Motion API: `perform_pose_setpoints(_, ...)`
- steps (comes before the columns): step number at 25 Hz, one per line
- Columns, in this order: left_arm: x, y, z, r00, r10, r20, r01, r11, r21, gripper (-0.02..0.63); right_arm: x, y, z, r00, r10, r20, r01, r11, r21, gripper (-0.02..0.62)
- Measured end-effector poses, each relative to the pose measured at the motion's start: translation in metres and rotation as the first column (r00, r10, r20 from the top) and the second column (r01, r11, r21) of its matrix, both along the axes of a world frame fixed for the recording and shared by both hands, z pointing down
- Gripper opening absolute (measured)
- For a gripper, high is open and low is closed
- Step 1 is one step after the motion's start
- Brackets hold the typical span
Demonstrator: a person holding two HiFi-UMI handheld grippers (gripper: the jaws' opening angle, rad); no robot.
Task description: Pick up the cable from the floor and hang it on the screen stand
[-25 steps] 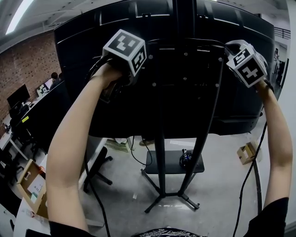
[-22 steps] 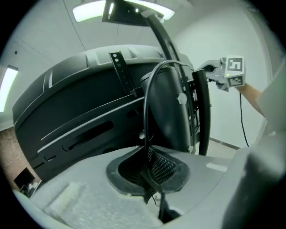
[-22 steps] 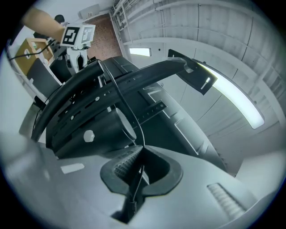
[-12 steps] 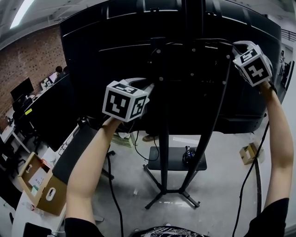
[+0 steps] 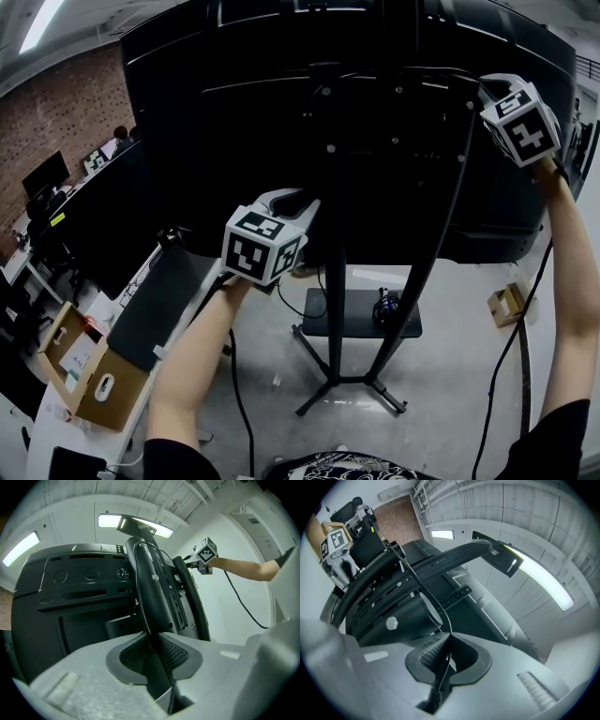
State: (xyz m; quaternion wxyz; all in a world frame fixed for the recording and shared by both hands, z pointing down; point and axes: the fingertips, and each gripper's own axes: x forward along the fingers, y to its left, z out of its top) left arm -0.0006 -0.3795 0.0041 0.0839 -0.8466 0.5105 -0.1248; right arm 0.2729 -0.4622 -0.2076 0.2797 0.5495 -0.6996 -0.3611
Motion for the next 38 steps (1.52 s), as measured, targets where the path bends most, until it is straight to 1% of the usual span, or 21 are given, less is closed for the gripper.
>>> perform_pose_setpoints(2, -0.002, -0.001, 0.003, 1.0, -0.002, -0.009, 0.002, 1.0, -0.006, 0.065, -0.001, 0.0, 0.0, 1.0, -0.003, 0.0, 0.003, 1.0, 0.001, 0.012)
perform_pose_setpoints(5, -0.01, -0.002, -0.002, 0.996, -0.004, -0.087, 0.0, 0.999, -0.04, 0.011, 0.0, 0.003, 0.003, 1.0, 0.0, 0.025, 0.0, 1.0, -0.026, 0.012)
perform_pose_setpoints(6, -0.014, -0.003, -0.006, 0.994, -0.006, -0.107, 0.001, 0.999, -0.053, 0.011, 0.002, 0.002, 0.002, 0.999, -0.001, 0.041, 0.002, 1.0, -0.031, 0.012)
perform_pose_setpoints(10, -0.026, -0.008, -0.038, 0.992, -0.038, -0.119, 0.028, 0.996, -0.085, 0.009, 0.011, -0.002, -0.004, 0.995, -0.003, 0.098, 0.006, 0.999, -0.034, 0.012)
perform_pose_setpoints(15, -0.034, -0.016, -0.087, 0.974, -0.08, -0.211, 0.043, 0.983, -0.178, 0.009, 0.011, -0.002, 0.001, 0.992, 0.011, 0.122, -0.004, 0.998, -0.055, 0.012)
perform_pose_setpoints(17, -0.037, -0.02, -0.098, 0.967, -0.106, -0.233, 0.05, 0.971, -0.234, 0.01, 0.011, -0.002, 0.003, 0.993, 0.016, 0.119, -0.009, 0.998, -0.063, 0.011)
perform_pose_setpoints(19, -0.037, -0.024, -0.099, 0.964, -0.128, -0.234, 0.053, 0.953, -0.3, 0.011, 0.01, 0.001, 0.006, 0.993, 0.023, 0.116, -0.014, 0.997, -0.075, 0.011)
perform_pose_setpoints(25, -0.032, -0.031, -0.072, 0.973, -0.174, -0.152, 0.091, 0.891, -0.444, 0.011, 0.021, 0.01, 0.014, 0.99, 0.077, 0.115, -0.066, 0.993, -0.095, 0.012)
perform_pose_setpoints(27, -0.029, -0.031, -0.061, 0.977, -0.17, -0.13, 0.091, 0.879, -0.468, 0.011, 0.026, 0.011, 0.019, 0.989, 0.088, 0.123, -0.075, 0.991, -0.108, 0.012)
perform_pose_setpoints(30, -0.023, -0.031, -0.056, 0.982, -0.144, -0.125, 0.071, 0.884, -0.463, 0.012, 0.028, 0.009, 0.03, 0.987, 0.066, 0.144, -0.045, 0.989, -0.139, 0.011)
perform_pose_setpoints(34, -0.021, -0.029, -0.057, 0.984, -0.12, -0.133, 0.053, 0.905, -0.422, 0.012, 0.027, 0.009, 0.031, 0.981, 0.048, 0.191, -0.023, 0.991, -0.13, 0.011)
perform_pose_setpoints(36, -0.021, -0.027, -0.058, 0.985, -0.114, -0.132, 0.054, 0.919, -0.39, 0.014, 0.028, 0.009, 0.033, 0.968, 0.032, 0.249, 0.001, 0.991, -0.132, 0.012)
perform_pose_setpoints(38, -0.021, -0.026, -0.058, 0.986, -0.11, -0.129, 0.057, 0.932, -0.358, 0.014, 0.025, 0.011, 0.04, 0.945, 0.001, 0.328, 0.051, 0.987, -0.149, 0.012)
